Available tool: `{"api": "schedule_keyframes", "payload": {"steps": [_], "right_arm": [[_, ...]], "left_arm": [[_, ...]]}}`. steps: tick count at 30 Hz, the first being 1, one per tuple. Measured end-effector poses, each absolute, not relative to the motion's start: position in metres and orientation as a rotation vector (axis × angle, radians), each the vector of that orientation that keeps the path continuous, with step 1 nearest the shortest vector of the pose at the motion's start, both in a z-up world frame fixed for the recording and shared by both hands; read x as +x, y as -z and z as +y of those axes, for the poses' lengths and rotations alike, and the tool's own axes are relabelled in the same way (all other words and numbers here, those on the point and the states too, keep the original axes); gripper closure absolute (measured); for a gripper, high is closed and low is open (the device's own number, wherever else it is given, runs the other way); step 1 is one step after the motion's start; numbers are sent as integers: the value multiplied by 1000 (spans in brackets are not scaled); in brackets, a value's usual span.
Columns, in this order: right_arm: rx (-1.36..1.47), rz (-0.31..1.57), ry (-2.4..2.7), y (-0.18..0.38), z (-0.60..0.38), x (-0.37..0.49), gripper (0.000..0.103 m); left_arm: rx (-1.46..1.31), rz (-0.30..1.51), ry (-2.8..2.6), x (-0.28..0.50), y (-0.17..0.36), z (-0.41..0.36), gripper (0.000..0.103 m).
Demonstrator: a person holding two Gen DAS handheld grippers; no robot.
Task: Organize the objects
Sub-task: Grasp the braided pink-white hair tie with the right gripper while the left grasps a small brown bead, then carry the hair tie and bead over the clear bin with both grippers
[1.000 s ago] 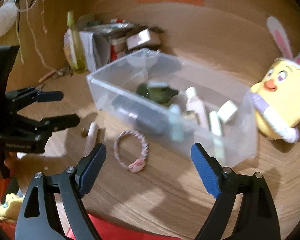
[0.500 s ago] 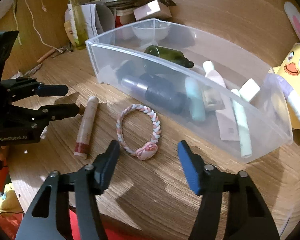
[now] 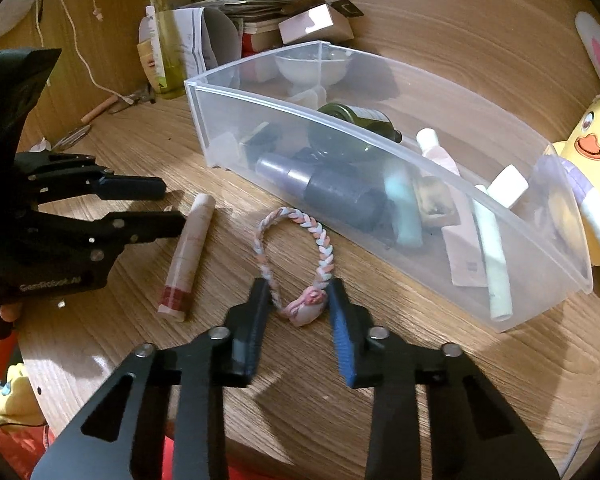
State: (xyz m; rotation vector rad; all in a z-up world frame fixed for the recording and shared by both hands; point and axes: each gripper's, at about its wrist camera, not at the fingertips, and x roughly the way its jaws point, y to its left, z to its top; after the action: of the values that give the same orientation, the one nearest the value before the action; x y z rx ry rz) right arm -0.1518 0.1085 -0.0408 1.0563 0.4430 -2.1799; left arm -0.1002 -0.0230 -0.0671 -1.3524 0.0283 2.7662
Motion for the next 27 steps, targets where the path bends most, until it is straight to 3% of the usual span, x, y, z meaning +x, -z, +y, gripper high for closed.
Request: {"api": "schedule_keyframes", "payload": {"steps": [5, 27], "right_arm": [[1045, 447, 2185, 39, 108, -151, 85], [896, 370, 2241, -6, 125, -132, 86]], "left_arm": [[-1339, 40, -2769, -100, 67, -22, 91], [-1186, -40, -2868, -84, 31, -30, 91]]}}
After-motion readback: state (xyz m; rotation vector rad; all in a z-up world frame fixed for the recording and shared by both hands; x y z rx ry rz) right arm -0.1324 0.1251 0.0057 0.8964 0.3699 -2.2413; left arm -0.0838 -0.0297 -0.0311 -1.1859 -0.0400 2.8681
